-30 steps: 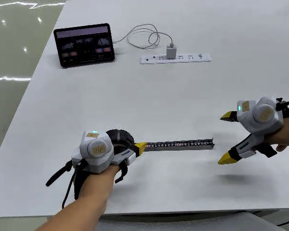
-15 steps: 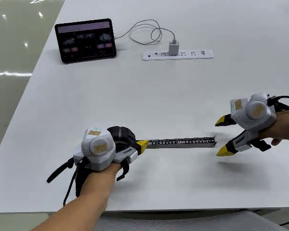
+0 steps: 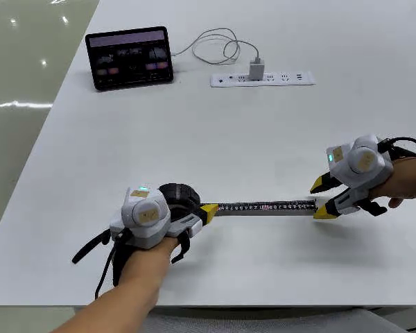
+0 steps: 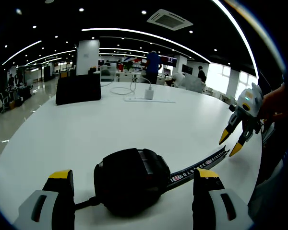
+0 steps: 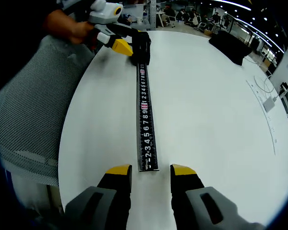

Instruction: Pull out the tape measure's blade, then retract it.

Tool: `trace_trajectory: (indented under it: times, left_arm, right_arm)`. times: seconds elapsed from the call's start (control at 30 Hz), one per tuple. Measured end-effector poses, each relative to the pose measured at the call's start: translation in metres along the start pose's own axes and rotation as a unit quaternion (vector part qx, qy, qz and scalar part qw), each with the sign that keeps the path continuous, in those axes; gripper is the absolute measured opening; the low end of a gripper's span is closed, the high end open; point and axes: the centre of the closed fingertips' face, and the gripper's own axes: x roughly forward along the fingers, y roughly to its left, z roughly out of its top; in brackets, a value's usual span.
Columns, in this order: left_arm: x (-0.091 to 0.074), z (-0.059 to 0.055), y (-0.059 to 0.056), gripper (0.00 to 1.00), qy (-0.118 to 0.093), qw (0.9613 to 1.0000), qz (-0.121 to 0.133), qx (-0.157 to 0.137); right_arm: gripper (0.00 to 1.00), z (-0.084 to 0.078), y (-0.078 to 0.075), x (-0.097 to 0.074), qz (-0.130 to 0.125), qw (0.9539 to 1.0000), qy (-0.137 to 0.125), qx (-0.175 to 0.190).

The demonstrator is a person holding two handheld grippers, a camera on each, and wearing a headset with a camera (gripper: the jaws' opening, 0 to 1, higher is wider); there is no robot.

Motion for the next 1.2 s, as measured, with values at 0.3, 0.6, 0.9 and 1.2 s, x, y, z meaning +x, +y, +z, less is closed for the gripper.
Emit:
trace_trajectory:
  times: [0.3, 0.6, 0.9, 1.2]
  left_arm:
    - [0.0008, -0.002, -0.0004, 1.0, 0.003, 1.0, -0.001, -0.002]
    - [0.0006, -0.0002, -0.0002, 1.0, -0.001, 1.0, -0.001, -0.004]
    - [0.0008, 0.0004, -0.0008, 0.99, -0.003, 1.0, -0.002, -0.007]
    - [0.0011, 0.0016, 0.002, 0.96, -0.004, 0.9999, 0.003, -0.01]
  right_arm:
    - [0.18, 0.0005, 0.0021, 0.0043, 0.007, 1.0, 0.0, 0.003]
    - [0.15, -0.0006, 0.0041, 0.008, 0.009, 0.9999, 0.006, -0.003]
    - [0.12, -0.0022, 0.0038, 0.009, 0.008, 1.0, 0.004, 0.004]
    - [0.12, -0.0007, 0.0059, 0.0092, 0.009, 0.9998, 0.008, -0.017]
